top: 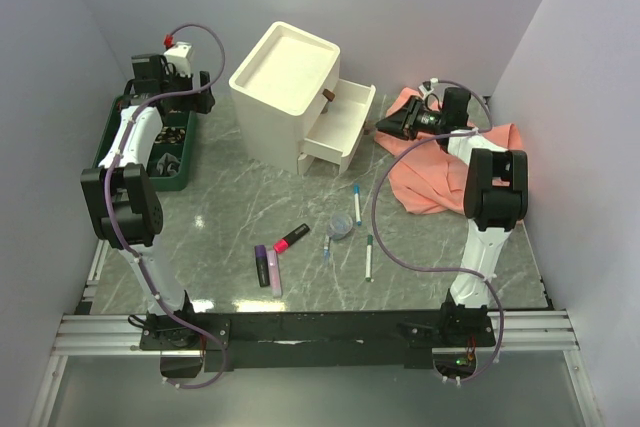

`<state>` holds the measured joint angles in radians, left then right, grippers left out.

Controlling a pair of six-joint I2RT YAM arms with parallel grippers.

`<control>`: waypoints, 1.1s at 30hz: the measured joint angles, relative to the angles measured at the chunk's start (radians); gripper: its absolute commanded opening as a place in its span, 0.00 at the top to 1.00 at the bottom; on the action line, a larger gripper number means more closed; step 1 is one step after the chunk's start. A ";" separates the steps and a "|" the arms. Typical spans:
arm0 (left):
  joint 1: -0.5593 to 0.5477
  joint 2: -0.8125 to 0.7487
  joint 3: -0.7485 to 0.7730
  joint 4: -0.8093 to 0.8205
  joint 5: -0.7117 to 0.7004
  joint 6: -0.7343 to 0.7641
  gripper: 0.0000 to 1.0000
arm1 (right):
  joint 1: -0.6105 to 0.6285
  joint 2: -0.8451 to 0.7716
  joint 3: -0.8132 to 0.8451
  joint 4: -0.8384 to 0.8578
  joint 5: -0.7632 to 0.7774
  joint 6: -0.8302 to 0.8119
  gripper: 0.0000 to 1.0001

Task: Sort the stationery into containers
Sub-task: Open the drawer in the storage box, then pick up the stationery from the center of the board.

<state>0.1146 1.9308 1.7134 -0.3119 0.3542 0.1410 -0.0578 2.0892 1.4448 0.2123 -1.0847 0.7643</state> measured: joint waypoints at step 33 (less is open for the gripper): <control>0.014 -0.361 -0.402 0.130 -0.071 -0.043 0.01 | 0.455 -0.459 -0.168 -0.893 0.304 -1.576 0.00</control>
<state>0.1284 1.5700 1.3109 -0.1822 0.2829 0.0975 0.3969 1.6302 1.2770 -0.6811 -0.7807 -0.8120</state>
